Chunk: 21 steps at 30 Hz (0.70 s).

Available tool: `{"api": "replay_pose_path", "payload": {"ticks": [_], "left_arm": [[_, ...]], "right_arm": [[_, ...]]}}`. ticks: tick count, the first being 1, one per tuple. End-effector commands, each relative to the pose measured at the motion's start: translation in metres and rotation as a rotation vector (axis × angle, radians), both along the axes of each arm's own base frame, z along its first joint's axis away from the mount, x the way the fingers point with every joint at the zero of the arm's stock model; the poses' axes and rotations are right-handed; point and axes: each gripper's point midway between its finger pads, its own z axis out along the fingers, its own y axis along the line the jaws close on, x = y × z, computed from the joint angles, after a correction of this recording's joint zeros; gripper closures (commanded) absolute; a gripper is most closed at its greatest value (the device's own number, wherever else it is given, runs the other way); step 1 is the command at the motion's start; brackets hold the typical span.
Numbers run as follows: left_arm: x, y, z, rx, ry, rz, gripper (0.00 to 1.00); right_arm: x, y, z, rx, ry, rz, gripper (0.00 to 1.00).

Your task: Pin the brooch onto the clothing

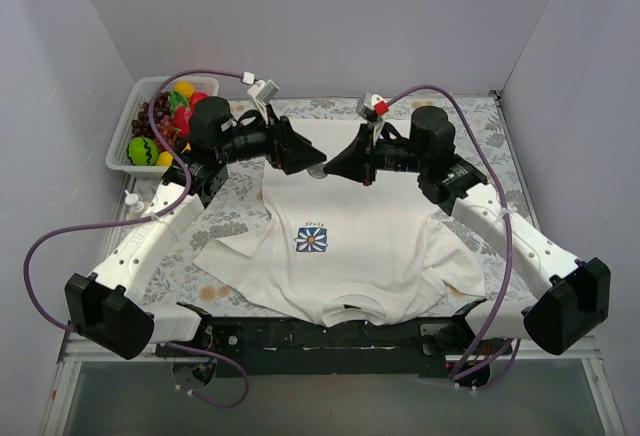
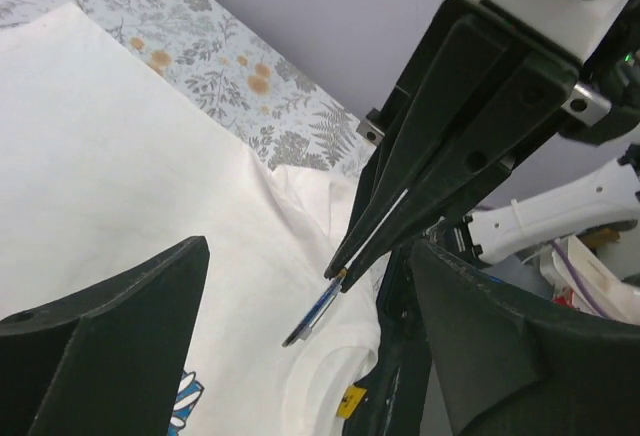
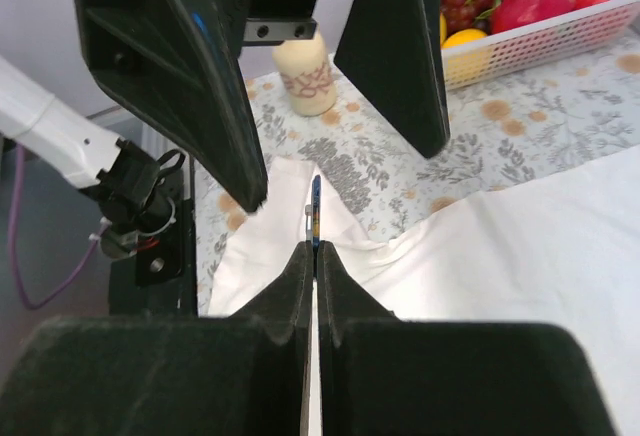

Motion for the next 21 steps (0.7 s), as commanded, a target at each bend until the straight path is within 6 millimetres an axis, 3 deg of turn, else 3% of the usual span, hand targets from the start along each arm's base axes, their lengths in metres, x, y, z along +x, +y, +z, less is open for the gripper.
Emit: {"api": "replay_pose_path", "payload": {"ticks": [1, 5, 6, 8, 10, 11, 14, 15, 17, 18, 21], "left_arm": [[0.004, 0.007, 0.051, -0.139, -0.107, 0.112, 0.14], [0.002, 0.007, 0.065, -0.23, -0.143, 0.114, 0.13], [0.001, 0.006, 0.065, -0.243, -0.142, 0.103, 0.13], [-0.008, 0.001, 0.066, -0.28, -0.138, 0.043, 0.14], [-0.013, -0.003, 0.065, -0.3, -0.109, -0.006, 0.16], [-0.014, -0.004, 0.067, -0.316, -0.125, -0.019, 0.17], [-0.012, -0.006, 0.065, -0.342, -0.106, -0.024, 0.2], [-0.011, -0.006, 0.063, -0.348, -0.099, -0.023, 0.21], [-0.01, -0.008, 0.064, -0.375, -0.091, -0.032, 0.24], [-0.01, -0.008, 0.064, -0.383, -0.088, -0.035, 0.25], [-0.009, -0.012, 0.064, -0.415, -0.07, -0.071, 0.34]], "right_arm": [[0.014, -0.012, 0.036, 0.126, -0.079, -0.178, 0.99], [0.019, -0.034, 0.064, 0.272, -0.102, -0.343, 0.99], [0.02, -0.037, 0.059, 0.284, -0.093, -0.367, 0.99], [0.021, -0.049, 0.072, 0.355, -0.093, -0.44, 0.99], [0.027, -0.059, 0.07, 0.39, -0.072, -0.508, 0.99], [0.023, -0.064, 0.082, 0.444, -0.093, -0.516, 0.99], [0.02, -0.073, 0.083, 0.523, -0.056, -0.546, 0.99], [0.015, -0.076, 0.094, 0.581, -0.068, -0.537, 0.99], [0.015, -0.082, 0.093, 0.623, -0.049, -0.56, 0.99], [0.011, -0.085, 0.101, 0.665, -0.059, -0.548, 0.99], [0.007, -0.089, 0.106, 0.722, -0.06, -0.542, 0.99]]}}
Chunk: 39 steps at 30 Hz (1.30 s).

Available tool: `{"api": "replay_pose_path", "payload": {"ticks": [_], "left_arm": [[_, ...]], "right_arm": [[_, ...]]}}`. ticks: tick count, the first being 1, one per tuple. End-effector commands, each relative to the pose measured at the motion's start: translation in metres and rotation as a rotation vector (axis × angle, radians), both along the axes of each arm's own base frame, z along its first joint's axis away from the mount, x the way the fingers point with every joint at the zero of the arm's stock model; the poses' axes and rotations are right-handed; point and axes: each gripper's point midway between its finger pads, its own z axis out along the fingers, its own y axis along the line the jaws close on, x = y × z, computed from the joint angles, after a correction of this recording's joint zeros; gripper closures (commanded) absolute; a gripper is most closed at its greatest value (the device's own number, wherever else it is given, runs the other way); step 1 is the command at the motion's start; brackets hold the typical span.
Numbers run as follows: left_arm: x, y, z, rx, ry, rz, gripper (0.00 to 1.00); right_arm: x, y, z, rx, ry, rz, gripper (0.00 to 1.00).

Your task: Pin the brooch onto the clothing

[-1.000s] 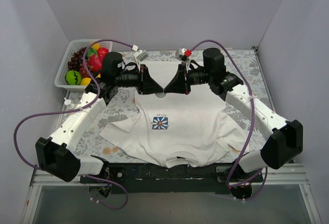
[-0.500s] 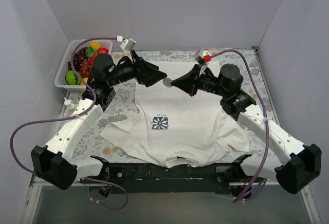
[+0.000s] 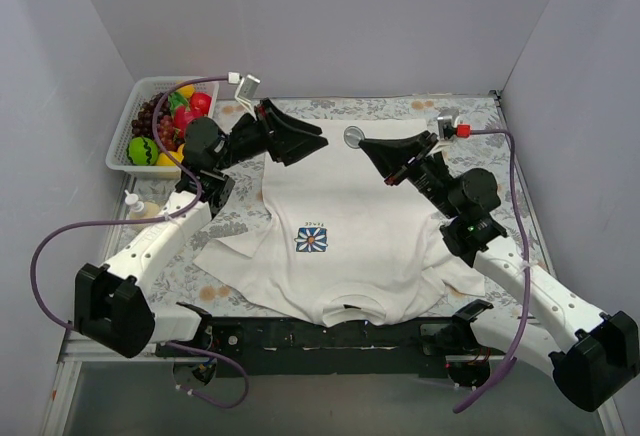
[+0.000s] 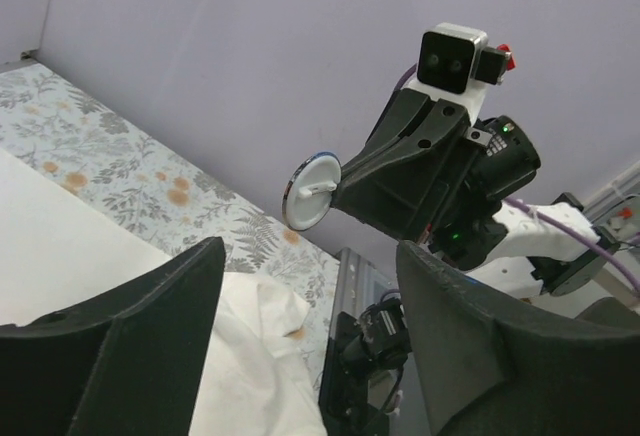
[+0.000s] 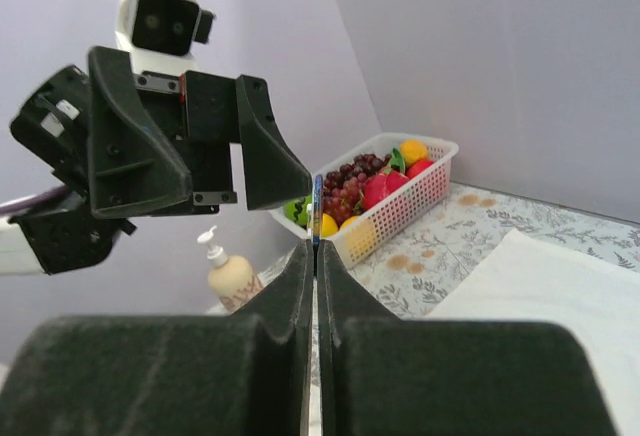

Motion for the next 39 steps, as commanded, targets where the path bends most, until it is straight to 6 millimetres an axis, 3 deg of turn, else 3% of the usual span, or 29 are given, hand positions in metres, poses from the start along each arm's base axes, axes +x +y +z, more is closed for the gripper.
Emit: {"api": "replay_pose_path", "payload": {"ticks": [1, 4, 11, 24, 29, 32, 36, 39], "left_arm": [[-0.009, -0.005, 0.014, -0.078, -0.033, -0.077, 0.37], [-0.007, -0.013, 0.01, -0.08, -0.012, -0.125, 0.48], [-0.008, -0.031, 0.009, -0.078, -0.005, -0.178, 0.51], [-0.02, -0.041, 0.02, -0.108, -0.052, -0.233, 0.56], [-0.022, -0.045, 0.022, -0.114, -0.055, -0.25, 0.62], [-0.019, -0.046, 0.023, -0.114, -0.056, -0.236, 0.67], [-0.017, -0.047, 0.024, -0.118, -0.053, -0.232, 0.88], [-0.017, -0.046, 0.026, -0.123, -0.058, -0.218, 0.92]], "right_arm": [[-0.013, -0.02, 0.051, 0.214, -0.112, -0.021, 0.99], [-0.018, -0.02, 0.054, 0.242, -0.132, -0.001, 0.99], [-0.019, -0.012, 0.054, 0.242, -0.132, 0.043, 0.99], [-0.017, -0.007, 0.048, 0.237, -0.113, 0.065, 0.99], [-0.015, -0.005, 0.045, 0.233, -0.101, 0.072, 0.99], [-0.016, -0.004, 0.044, 0.233, -0.101, 0.079, 0.99], [-0.017, -0.002, 0.043, 0.228, -0.099, 0.09, 0.99], [-0.017, 0.001, 0.04, 0.22, -0.09, 0.106, 0.99]]}}
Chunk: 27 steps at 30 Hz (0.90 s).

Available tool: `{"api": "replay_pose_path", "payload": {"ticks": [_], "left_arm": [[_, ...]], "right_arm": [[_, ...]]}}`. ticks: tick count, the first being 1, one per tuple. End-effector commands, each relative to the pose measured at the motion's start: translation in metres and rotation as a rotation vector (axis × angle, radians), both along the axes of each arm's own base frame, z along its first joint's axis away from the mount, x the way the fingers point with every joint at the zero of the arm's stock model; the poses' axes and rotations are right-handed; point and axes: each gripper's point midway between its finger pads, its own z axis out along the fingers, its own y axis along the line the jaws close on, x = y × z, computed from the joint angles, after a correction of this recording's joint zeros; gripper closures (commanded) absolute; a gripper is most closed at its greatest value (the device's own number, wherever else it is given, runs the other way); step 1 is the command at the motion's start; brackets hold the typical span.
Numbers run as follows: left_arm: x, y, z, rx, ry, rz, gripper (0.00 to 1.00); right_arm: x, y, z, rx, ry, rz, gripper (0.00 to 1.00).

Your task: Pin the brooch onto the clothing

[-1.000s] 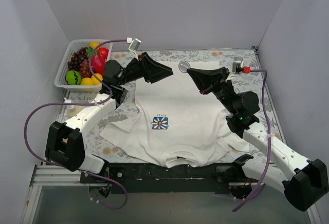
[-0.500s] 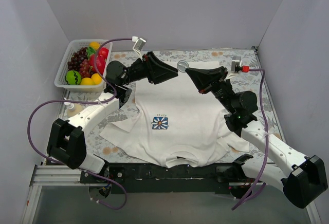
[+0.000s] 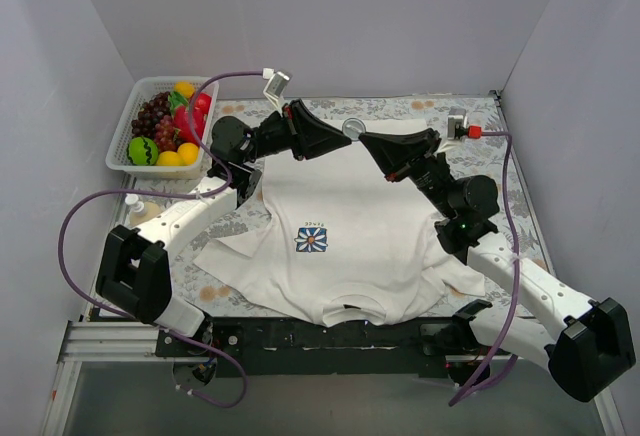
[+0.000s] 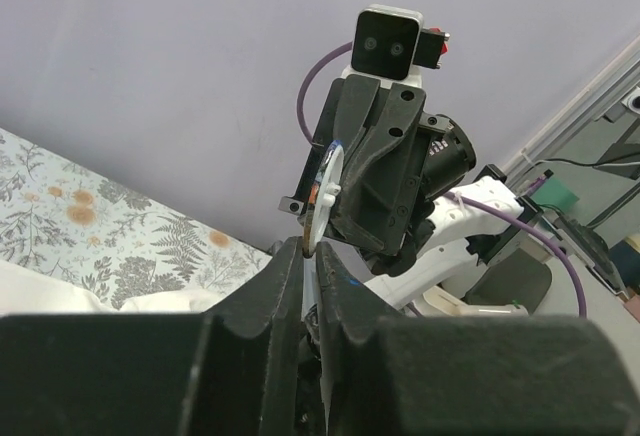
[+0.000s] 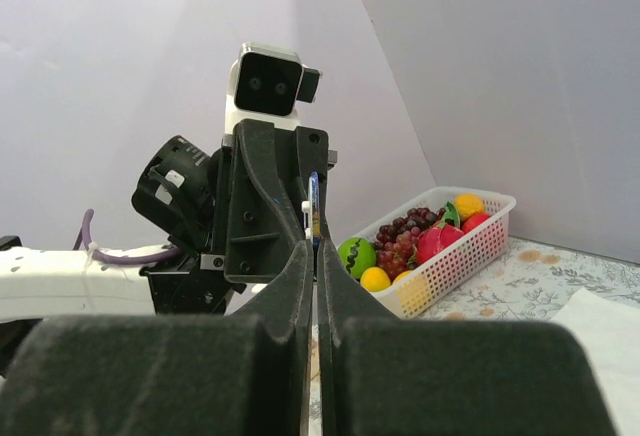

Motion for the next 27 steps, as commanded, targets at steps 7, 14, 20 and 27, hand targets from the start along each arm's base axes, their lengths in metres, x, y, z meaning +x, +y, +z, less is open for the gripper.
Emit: {"api": "replay_pose_path", "payload": {"ticks": [7, 14, 20, 27], "left_arm": [[-0.004, 0.004, 0.03, -0.047, -0.075, 0.039, 1.0], [-0.003, 0.003, 0.029, -0.008, -0.077, 0.044, 1.0], [0.008, 0.003, 0.017, 0.143, -0.113, 0.115, 1.0], [0.003, 0.007, -0.005, 0.293, -0.133, 0.089, 1.0]], "right_arm": [[-0.009, 0.007, 0.008, 0.004, -0.042, 0.068, 0.99], [-0.015, 0.012, 0.01, -0.038, -0.074, 0.096, 0.81], [-0.016, 0.015, 0.01, -0.206, -0.13, 0.068, 0.38], [-0.011, 0.008, 0.016, -0.311, -0.149, 0.044, 0.06]]}}
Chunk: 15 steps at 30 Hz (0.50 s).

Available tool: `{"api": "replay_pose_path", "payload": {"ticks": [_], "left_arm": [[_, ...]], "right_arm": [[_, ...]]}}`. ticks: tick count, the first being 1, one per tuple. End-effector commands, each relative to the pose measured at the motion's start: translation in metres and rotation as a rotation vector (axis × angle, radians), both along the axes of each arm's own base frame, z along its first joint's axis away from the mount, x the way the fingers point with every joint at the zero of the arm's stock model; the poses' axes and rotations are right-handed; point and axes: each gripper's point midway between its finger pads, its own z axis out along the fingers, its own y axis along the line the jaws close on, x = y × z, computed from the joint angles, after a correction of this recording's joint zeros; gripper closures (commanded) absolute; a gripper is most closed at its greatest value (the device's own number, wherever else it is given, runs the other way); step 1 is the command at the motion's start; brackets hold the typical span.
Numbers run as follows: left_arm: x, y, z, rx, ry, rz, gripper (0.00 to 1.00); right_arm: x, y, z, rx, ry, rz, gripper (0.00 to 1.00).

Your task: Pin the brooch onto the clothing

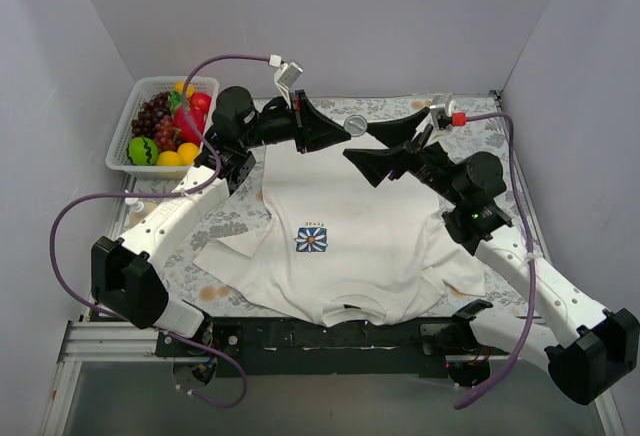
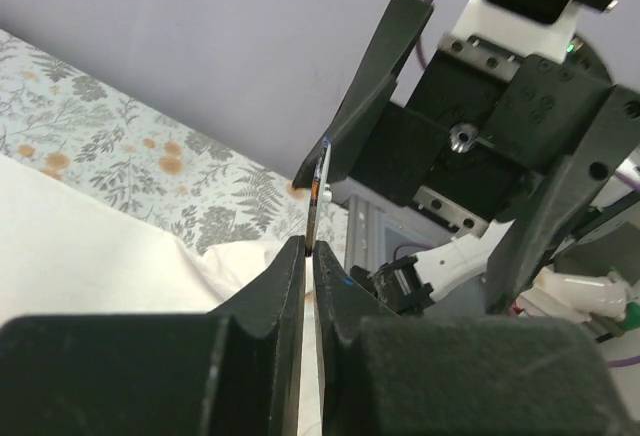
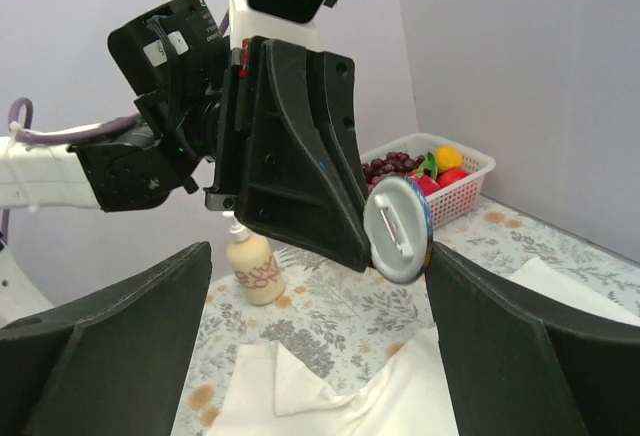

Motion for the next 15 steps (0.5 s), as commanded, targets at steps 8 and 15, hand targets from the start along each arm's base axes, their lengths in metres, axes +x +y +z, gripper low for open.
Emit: {"api": "replay_pose_path", "payload": {"ticks": [8, 15], "left_arm": [[-0.036, 0.022, -0.009, 0.187, -0.125, -0.038, 1.0], [-0.055, 0.031, -0.014, 0.22, -0.11, -0.069, 1.0]], "right_arm": [[0.001, 0.003, 0.018, -0.132, -0.037, 0.131, 0.09], [-0.004, 0.02, -0.007, -0.233, 0.012, 0.309, 0.37]]}}
